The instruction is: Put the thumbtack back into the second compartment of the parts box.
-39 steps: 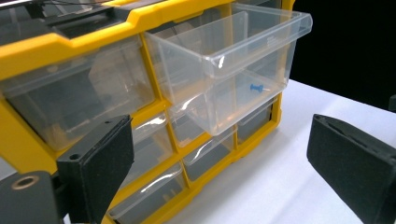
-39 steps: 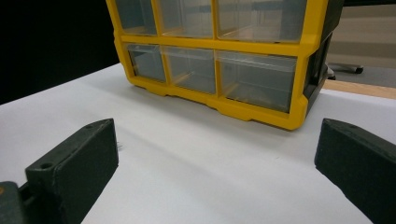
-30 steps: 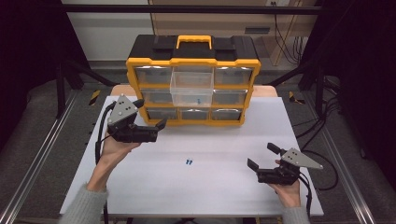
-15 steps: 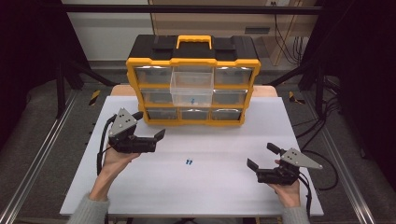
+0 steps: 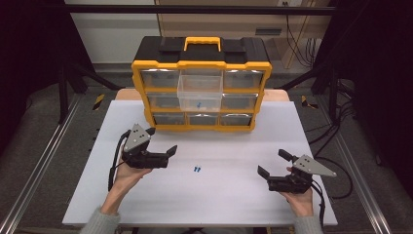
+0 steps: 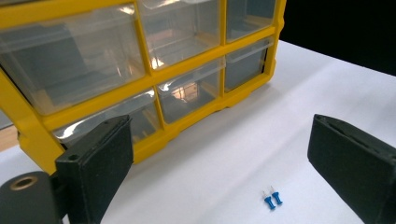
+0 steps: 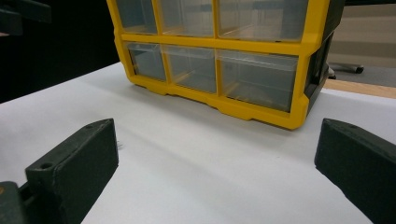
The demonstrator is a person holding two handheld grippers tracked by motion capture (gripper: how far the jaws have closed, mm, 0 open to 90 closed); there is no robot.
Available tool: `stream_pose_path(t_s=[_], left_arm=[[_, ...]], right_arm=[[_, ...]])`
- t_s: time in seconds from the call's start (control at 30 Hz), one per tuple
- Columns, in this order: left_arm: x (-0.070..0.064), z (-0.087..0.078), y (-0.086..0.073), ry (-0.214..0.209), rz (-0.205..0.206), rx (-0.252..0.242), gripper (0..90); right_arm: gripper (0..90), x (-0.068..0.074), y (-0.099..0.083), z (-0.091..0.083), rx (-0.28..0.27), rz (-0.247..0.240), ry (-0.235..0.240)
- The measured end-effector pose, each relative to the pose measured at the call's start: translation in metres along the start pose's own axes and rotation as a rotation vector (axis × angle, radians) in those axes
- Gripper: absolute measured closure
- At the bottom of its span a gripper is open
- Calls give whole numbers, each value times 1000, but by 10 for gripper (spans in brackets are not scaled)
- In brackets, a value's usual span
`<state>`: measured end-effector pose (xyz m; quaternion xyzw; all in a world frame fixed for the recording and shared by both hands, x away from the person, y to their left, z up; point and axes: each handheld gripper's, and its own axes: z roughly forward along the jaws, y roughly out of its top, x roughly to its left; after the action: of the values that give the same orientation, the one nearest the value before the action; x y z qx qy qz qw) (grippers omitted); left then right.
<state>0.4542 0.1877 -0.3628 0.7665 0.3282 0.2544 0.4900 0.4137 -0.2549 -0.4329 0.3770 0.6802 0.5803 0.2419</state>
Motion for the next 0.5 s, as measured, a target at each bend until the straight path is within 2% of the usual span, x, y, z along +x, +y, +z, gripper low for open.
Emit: stream_pose_path(t_s=[0.23,0.27,0.5], left_arm=[[-7,11,-11,-7,5,41,65],[-8,13,-13,-12,1,46,65],[-16,26,-21,-24,6,83,67]], right_arm=[[3,0,0,0,0,-4,-1],[3,-1,0,0,-4,-16,-5],[3,0,0,1,-1,-9,-1]])
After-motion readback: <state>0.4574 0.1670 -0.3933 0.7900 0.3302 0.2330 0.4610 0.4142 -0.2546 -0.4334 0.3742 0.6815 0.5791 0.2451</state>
